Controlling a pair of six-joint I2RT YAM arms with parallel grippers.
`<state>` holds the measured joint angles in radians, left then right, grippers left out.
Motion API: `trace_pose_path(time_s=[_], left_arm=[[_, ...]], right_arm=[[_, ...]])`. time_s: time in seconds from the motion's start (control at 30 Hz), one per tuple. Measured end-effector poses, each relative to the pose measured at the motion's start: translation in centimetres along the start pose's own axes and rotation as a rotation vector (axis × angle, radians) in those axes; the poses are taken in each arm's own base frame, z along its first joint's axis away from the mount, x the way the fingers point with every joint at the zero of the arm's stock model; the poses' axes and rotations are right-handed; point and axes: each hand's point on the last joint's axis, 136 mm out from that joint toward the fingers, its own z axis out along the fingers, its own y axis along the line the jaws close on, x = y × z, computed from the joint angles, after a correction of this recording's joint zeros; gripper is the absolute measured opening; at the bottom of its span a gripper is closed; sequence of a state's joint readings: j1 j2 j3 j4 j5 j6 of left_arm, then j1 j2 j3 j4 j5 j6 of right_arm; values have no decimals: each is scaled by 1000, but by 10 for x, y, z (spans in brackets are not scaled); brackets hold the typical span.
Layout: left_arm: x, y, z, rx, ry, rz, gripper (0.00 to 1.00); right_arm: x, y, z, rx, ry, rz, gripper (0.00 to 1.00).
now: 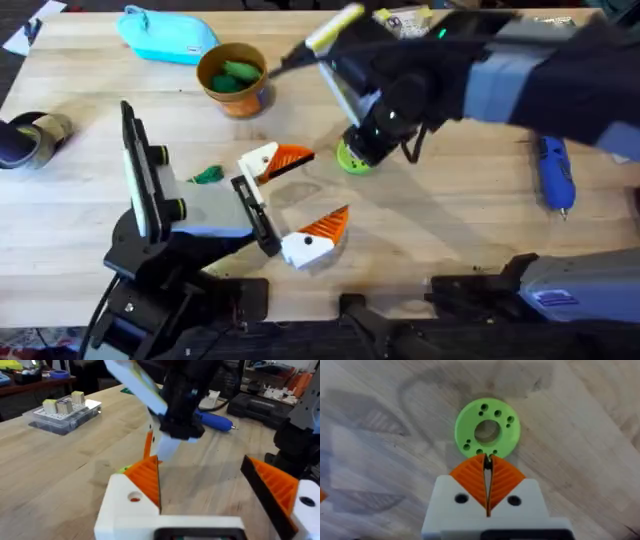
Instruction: Pick up the gripper from the table and insert it into the empty holder that is missing its gripper. Then pick up a screw, insert it into the mounting hole, and use the screwdriver to tighten it. Finally, clean up the table by picking up the vegetable and placing it into the bucket.
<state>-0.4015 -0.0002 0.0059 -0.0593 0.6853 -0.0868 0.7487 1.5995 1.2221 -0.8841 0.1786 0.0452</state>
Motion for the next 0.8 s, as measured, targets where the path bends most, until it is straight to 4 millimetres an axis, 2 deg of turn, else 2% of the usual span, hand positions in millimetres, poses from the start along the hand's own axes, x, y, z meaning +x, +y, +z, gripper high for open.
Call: trace_pose_path(time_s=[0.23,0.47,0.6,0.8], left_arm=[[0,0,0,0,0,0,992],[0,0,0,0,0,0,992],[0,0,0,0,0,0,992],[0,0,0,0,0,0,992]], right_arm=[[-37,-1,-82,-59,-103,12,6],[-65,32,-144,-239,-240,-22,6],[-69,61,-163,-306,-283,-87,6],[-62,101,-172,-366,-291,-187,6]])
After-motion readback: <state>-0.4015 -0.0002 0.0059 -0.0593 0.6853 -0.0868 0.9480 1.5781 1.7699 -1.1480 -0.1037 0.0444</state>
